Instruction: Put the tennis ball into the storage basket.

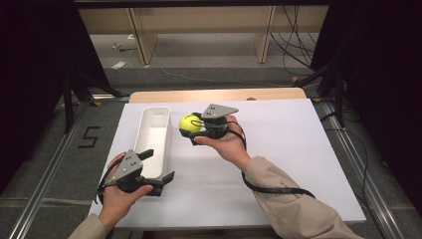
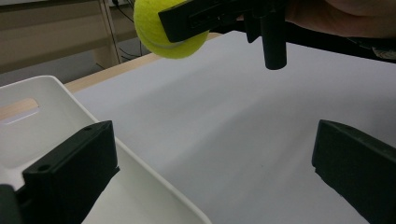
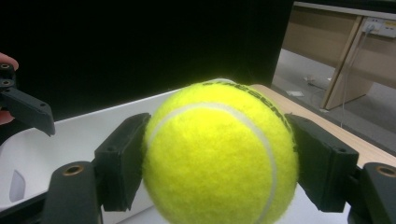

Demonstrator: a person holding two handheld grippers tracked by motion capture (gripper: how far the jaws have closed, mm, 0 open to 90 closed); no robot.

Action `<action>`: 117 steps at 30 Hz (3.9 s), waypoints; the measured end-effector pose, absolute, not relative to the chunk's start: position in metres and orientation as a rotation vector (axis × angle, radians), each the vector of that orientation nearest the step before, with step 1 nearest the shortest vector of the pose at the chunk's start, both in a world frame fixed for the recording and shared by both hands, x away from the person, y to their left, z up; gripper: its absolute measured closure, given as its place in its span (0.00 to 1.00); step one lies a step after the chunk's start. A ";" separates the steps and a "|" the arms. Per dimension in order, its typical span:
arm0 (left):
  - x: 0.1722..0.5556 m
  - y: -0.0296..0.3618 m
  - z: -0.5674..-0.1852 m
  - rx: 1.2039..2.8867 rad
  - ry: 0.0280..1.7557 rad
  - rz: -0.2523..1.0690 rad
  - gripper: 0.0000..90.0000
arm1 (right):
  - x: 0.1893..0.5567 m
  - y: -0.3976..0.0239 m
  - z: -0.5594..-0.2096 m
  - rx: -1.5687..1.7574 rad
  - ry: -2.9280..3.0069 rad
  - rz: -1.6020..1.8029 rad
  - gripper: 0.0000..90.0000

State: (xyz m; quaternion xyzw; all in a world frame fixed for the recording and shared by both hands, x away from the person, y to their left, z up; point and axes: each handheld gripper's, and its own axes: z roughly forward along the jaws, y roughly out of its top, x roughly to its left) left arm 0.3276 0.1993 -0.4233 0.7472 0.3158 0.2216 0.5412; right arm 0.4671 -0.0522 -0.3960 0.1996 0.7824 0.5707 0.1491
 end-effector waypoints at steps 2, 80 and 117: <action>0.328 0.199 -0.423 1.776 0.750 0.526 0.00 | 0.467 -0.051 -0.396 0.577 2.255 1.640 0.30; 0.327 0.199 -0.423 1.776 0.749 0.525 0.00 | 0.477 -0.005 -0.393 0.537 2.290 1.676 0.30; 0.327 0.199 -0.423 1.775 0.747 0.524 0.00 | 0.487 0.020 -0.387 0.514 2.314 1.668 0.30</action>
